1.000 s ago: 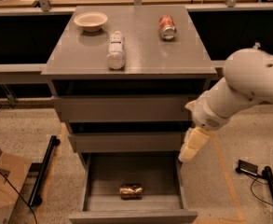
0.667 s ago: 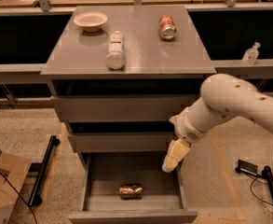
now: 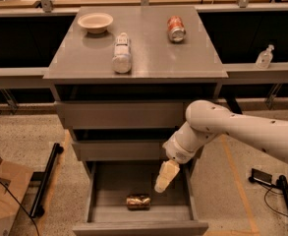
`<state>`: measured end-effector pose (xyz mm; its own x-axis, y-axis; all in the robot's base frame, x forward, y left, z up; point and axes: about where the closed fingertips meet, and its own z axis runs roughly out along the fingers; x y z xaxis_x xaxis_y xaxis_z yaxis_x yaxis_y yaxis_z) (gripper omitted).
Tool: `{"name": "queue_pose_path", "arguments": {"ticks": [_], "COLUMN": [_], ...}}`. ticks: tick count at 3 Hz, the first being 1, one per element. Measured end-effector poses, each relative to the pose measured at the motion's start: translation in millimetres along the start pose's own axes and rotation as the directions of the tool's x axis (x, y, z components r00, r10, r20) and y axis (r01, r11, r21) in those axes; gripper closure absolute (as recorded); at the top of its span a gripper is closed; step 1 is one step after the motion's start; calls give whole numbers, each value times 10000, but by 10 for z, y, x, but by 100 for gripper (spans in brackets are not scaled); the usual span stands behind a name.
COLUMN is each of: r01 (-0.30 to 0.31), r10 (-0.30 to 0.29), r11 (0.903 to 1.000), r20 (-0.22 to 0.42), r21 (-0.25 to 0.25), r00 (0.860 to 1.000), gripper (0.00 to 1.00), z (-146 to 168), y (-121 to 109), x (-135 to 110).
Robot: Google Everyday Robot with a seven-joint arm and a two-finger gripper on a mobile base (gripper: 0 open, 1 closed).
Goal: Pick orange can from bottom drawer and place on counter
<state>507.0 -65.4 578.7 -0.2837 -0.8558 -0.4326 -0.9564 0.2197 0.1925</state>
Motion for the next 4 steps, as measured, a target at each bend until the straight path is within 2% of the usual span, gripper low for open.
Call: {"name": "queue_pose_path", "arguments": {"ticks": [1, 2, 3, 4], "r01": [-244, -500, -506, -464], "r10": [247, 575, 658, 629], "r11": [9982, 9928, 9916, 9928], "r20": [57, 664, 1274, 1505], "r21": [-539, -1092, -1188, -1106], "r00": [9997, 9961, 9897, 9866], "gripper": [0, 0, 0, 0], "z": [317, 882, 1436, 1960], "y": [-46, -190, -316, -505], "x": [66, 168, 274, 318]}}
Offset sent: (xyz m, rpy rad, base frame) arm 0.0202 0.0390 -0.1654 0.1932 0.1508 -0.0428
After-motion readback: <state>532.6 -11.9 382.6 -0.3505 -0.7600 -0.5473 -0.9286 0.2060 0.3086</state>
